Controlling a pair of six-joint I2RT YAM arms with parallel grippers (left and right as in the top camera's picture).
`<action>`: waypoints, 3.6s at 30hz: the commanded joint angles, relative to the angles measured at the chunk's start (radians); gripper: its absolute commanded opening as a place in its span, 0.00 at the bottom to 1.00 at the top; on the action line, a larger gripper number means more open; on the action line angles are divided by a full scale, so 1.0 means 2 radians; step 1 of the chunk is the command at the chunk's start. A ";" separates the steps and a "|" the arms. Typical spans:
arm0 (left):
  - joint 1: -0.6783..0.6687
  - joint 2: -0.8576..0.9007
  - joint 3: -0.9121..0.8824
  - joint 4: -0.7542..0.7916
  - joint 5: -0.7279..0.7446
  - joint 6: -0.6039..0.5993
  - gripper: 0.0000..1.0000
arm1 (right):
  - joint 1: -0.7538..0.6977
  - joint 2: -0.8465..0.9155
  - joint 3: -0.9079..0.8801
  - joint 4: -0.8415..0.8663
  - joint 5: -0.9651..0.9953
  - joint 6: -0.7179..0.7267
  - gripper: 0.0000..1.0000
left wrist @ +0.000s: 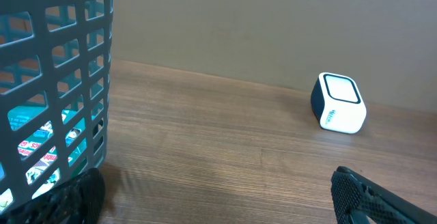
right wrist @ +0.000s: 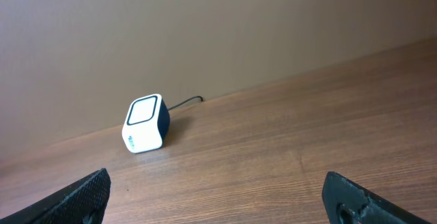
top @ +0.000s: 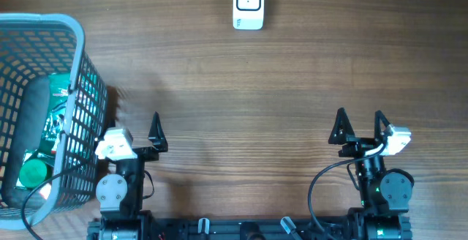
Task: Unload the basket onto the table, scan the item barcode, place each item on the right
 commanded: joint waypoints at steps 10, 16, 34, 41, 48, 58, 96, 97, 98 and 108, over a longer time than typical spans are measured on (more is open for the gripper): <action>0.002 -0.002 -0.002 0.000 0.006 0.012 1.00 | 0.003 0.002 -0.001 0.001 -0.008 -0.007 1.00; 0.002 -0.002 -0.002 0.000 0.006 0.012 1.00 | 0.003 0.002 -0.001 0.001 -0.008 -0.007 1.00; 0.002 -0.002 -0.002 0.000 0.006 0.012 1.00 | 0.003 0.002 -0.001 0.001 -0.008 -0.007 1.00; 0.002 -0.002 -0.002 0.000 0.006 0.012 1.00 | 0.003 0.002 -0.001 0.001 -0.008 -0.007 1.00; 0.002 -0.002 -0.002 0.000 0.006 0.012 1.00 | 0.003 0.002 -0.001 0.001 -0.008 -0.007 1.00; 0.002 -0.002 -0.002 0.000 0.006 0.012 1.00 | 0.003 0.002 -0.001 0.001 -0.008 -0.007 1.00; 0.002 -0.002 0.039 -0.001 0.086 0.008 1.00 | 0.003 0.002 -0.001 0.001 -0.008 -0.007 1.00; 0.002 -0.002 0.047 -0.002 0.095 0.007 1.00 | 0.003 0.002 -0.001 0.001 -0.008 -0.007 1.00; 0.002 -0.001 0.056 -0.010 0.097 0.006 1.00 | 0.003 0.002 -0.001 0.001 -0.008 -0.007 1.00; 0.002 0.177 0.239 -0.066 0.097 0.010 1.00 | 0.003 0.002 -0.001 0.001 -0.008 -0.007 1.00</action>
